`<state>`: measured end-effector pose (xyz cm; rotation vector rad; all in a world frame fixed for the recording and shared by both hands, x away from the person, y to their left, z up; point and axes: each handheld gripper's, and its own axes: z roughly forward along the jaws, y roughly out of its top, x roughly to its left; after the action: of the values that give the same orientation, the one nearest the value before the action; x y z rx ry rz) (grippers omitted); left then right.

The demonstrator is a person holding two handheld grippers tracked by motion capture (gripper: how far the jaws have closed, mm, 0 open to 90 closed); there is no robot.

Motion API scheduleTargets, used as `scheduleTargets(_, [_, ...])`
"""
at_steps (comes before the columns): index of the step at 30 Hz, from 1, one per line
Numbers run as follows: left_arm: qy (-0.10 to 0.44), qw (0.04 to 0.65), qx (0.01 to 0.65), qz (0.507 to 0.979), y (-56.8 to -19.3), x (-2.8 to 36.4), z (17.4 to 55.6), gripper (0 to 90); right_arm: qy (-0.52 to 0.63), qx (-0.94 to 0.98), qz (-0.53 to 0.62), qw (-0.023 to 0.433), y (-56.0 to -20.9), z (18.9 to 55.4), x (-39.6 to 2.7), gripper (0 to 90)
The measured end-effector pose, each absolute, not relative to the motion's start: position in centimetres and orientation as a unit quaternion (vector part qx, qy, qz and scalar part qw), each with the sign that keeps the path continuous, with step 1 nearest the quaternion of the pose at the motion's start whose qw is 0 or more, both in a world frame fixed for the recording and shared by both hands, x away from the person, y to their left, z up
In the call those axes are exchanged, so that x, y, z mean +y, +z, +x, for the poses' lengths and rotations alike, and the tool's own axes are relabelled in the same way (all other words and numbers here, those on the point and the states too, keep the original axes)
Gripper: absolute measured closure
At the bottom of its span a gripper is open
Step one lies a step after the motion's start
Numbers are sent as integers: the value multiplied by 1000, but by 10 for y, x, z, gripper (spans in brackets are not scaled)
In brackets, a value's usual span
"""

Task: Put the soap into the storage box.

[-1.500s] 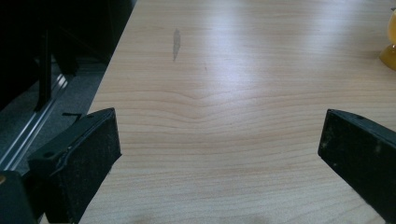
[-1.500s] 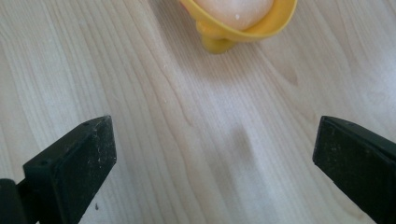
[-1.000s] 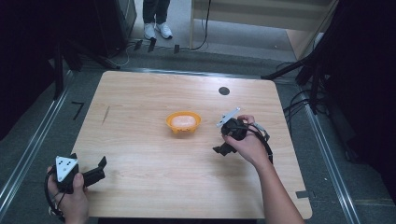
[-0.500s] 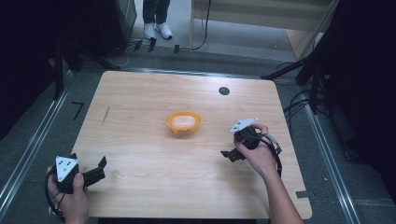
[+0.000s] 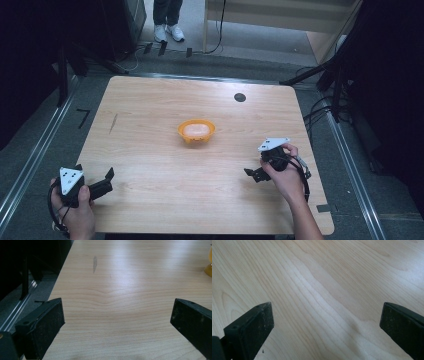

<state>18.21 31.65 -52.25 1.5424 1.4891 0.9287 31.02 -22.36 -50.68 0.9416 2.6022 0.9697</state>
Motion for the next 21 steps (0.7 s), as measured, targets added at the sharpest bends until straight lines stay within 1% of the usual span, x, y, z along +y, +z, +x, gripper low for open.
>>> scheduleTargets(10, [366,391,586,608,-522,316,182,0,341,872,333,108,-514,295,-238,0])
scheduleTargets(21, [367,392,586,608,-523,316,182,0,361,855,350,125,-518,279,-252,0])
